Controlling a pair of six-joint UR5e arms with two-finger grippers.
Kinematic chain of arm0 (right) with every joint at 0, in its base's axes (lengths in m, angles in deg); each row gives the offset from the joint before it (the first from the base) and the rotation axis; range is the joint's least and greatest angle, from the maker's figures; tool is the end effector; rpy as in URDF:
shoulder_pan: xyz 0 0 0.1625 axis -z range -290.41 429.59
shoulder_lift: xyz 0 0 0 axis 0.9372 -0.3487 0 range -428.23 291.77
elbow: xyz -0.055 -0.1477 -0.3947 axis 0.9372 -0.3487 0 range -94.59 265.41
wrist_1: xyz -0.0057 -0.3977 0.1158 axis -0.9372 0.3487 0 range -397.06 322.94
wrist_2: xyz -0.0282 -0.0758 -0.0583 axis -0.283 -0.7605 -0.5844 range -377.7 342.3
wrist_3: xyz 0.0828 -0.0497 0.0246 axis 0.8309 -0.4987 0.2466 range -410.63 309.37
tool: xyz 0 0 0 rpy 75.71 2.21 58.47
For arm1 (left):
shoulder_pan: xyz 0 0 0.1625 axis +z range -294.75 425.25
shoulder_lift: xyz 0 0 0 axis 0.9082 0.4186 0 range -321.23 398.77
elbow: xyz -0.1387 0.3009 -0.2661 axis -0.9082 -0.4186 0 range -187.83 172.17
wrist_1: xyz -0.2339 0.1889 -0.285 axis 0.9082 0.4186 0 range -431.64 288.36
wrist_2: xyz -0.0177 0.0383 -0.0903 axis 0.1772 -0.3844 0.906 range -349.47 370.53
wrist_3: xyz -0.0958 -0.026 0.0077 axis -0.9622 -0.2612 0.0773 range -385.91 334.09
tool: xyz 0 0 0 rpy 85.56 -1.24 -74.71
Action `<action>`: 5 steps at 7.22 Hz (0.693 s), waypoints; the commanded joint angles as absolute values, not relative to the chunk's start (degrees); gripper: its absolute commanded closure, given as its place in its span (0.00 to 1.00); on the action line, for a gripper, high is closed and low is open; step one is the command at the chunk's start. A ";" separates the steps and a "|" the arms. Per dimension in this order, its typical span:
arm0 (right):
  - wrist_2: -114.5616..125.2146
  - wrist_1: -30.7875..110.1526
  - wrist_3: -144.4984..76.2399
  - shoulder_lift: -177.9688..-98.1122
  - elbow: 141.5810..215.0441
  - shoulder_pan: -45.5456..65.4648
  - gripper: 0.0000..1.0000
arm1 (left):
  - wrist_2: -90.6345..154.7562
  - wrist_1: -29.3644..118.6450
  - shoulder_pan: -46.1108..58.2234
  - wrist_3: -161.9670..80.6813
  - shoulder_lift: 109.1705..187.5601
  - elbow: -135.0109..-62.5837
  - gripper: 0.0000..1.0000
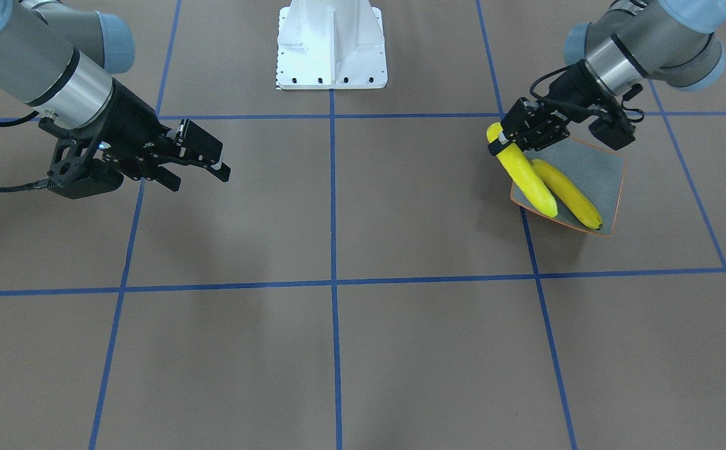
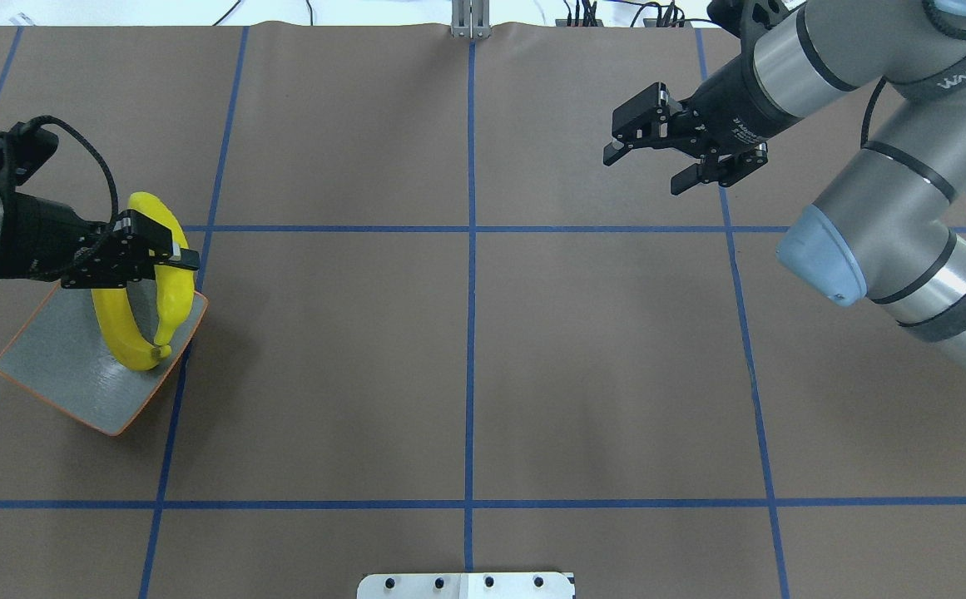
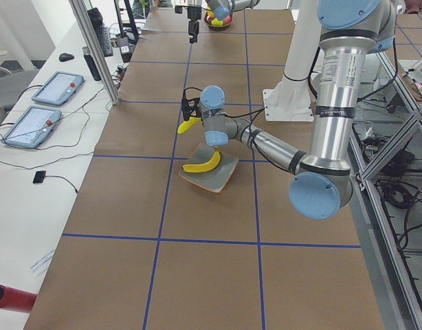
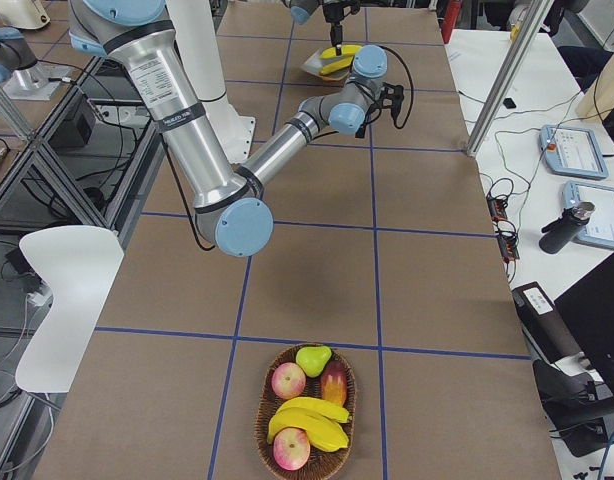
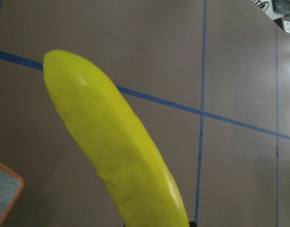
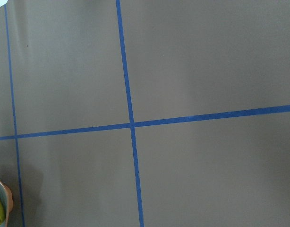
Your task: Transfer all bananas from basket to plate
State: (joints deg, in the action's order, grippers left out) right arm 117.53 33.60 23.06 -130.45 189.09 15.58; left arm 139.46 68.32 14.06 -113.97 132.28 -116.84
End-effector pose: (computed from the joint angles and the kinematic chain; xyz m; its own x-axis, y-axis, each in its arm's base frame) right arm -0.3031 -0.5237 0.2260 0.3330 0.1218 0.9350 -0.1169 0.9893 -0.0873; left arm 0.2533 -0.4280 0.3647 0.1962 -0.2020 -0.9595 0.2240 0.9619 -0.1567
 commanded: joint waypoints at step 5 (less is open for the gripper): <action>113.37 33.60 23.02 -131.95 188.68 15.71 0.00 | 135.28 36.65 13.92 -98.46 124.15 -124.99 1.00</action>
State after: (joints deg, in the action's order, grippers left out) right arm 114.98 33.60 22.93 -131.82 188.69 15.71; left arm 138.15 38.97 13.75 -104.01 127.34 -124.94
